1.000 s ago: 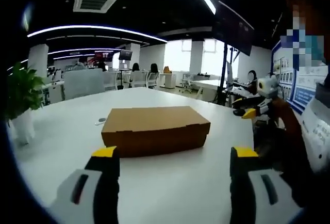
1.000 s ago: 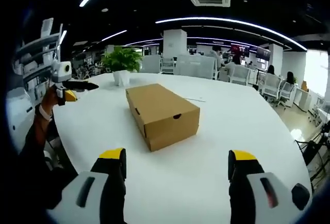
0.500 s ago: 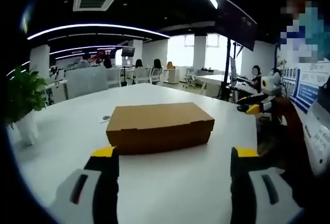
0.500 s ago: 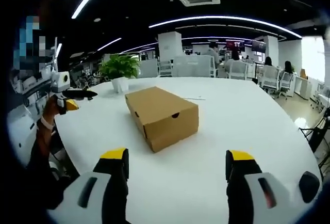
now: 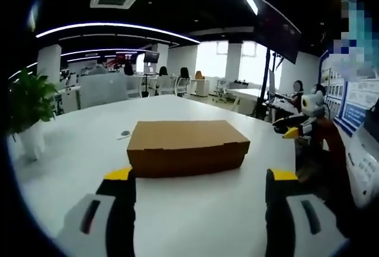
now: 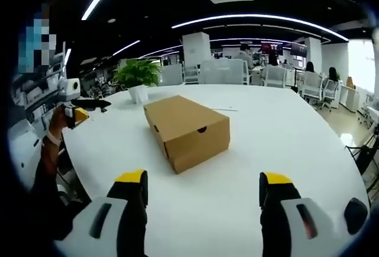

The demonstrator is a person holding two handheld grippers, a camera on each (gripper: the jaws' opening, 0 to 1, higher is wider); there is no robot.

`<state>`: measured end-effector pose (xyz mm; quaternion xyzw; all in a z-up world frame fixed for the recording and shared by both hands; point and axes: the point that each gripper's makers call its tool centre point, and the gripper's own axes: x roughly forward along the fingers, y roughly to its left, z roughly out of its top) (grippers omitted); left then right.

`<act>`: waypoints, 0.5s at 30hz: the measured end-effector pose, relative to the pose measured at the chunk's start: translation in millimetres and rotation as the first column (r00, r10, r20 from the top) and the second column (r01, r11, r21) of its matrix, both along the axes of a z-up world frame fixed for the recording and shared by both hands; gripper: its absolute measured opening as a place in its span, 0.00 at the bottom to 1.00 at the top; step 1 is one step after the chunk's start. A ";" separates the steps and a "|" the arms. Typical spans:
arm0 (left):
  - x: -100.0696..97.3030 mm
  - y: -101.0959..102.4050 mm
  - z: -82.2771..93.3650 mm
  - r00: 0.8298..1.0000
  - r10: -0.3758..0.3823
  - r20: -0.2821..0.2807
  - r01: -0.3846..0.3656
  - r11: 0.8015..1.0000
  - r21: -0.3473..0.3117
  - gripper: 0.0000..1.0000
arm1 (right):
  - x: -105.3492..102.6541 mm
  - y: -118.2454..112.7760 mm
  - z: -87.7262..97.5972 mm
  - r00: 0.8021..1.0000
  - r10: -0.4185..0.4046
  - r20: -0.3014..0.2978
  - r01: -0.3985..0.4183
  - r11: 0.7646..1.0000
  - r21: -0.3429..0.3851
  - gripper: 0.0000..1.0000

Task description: Operate the shoe box by opening the lid, removing the specified soft item, and placing it in the target area until the item is outside and the box remains undamaged.

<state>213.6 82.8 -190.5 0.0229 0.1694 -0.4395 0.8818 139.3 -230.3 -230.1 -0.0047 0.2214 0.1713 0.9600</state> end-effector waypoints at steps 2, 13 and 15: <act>-0.5 1.6 1.9 1.000 -0.006 0.006 0.006 1.000 0.005 0.94 | 1.5 4.0 0.8 1.000 0.015 0.002 -0.015 1.000 -0.005 0.79; 9.2 9.5 5.5 1.000 0.001 -0.028 -0.001 1.000 -0.004 0.94 | 5.1 7.1 1.8 1.000 0.017 -0.006 -0.017 1.000 0.008 0.80; 11.8 8.6 4.7 1.000 -0.013 -0.020 0.014 0.999 0.029 0.94 | 5.8 10.8 0.8 1.000 0.030 -0.008 -0.030 1.000 0.006 0.80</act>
